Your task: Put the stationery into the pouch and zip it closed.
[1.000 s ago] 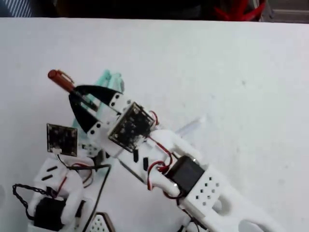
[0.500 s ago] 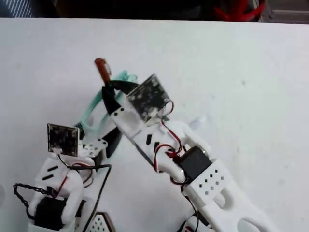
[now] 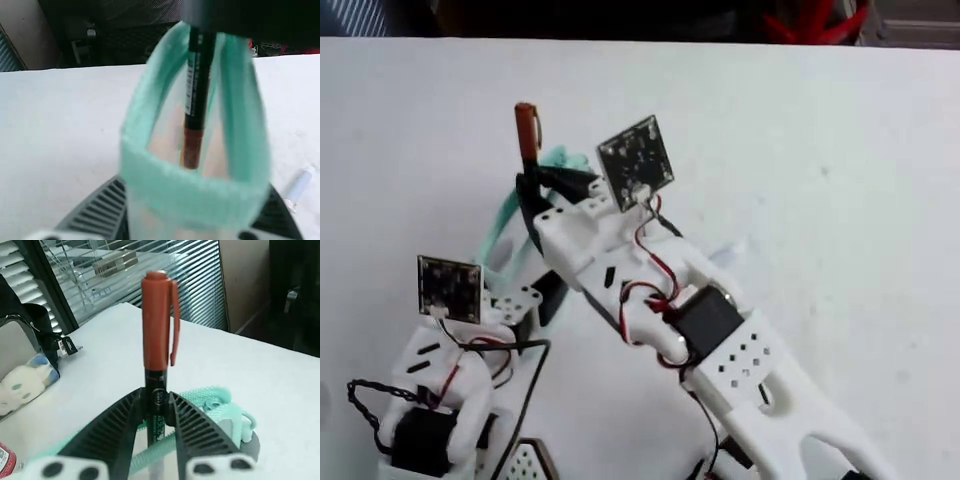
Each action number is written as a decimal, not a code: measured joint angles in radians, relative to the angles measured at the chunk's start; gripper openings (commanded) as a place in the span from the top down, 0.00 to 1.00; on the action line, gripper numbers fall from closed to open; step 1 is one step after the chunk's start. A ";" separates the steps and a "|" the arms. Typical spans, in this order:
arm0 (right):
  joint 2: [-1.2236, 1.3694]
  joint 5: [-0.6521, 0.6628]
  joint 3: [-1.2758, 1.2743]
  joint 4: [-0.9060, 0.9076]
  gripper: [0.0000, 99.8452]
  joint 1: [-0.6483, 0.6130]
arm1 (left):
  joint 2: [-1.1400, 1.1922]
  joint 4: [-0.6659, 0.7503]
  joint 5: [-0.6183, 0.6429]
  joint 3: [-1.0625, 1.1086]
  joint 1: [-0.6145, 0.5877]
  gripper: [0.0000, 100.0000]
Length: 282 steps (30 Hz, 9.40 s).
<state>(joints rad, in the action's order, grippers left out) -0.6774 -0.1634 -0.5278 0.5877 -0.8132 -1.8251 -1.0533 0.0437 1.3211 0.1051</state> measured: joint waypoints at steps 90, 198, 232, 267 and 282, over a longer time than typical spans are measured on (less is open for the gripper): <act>0.580 0.591 -0.169 0.153 0.84 0.330 | 0.000 0.051 0.000 0.017 -0.084 0.75; 0.262 0.278 1.054 0.931 0.76 0.183 | -0.002 0.043 -0.028 0.017 0.006 0.80; 0.925 -0.173 0.307 0.566 0.76 0.681 | -0.003 0.052 -0.028 0.034 -0.002 0.78; 0.350 -0.184 0.543 0.700 0.98 0.675 | -0.002 0.055 -0.028 0.049 0.002 0.71; -0.198 -0.167 0.566 0.388 0.98 0.331 | -0.002 0.055 -0.028 0.054 0.008 0.71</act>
<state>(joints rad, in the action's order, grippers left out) -0.8753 -0.3307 0.0384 0.9759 -0.4818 -1.8267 -0.9981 0.0161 1.3748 0.1128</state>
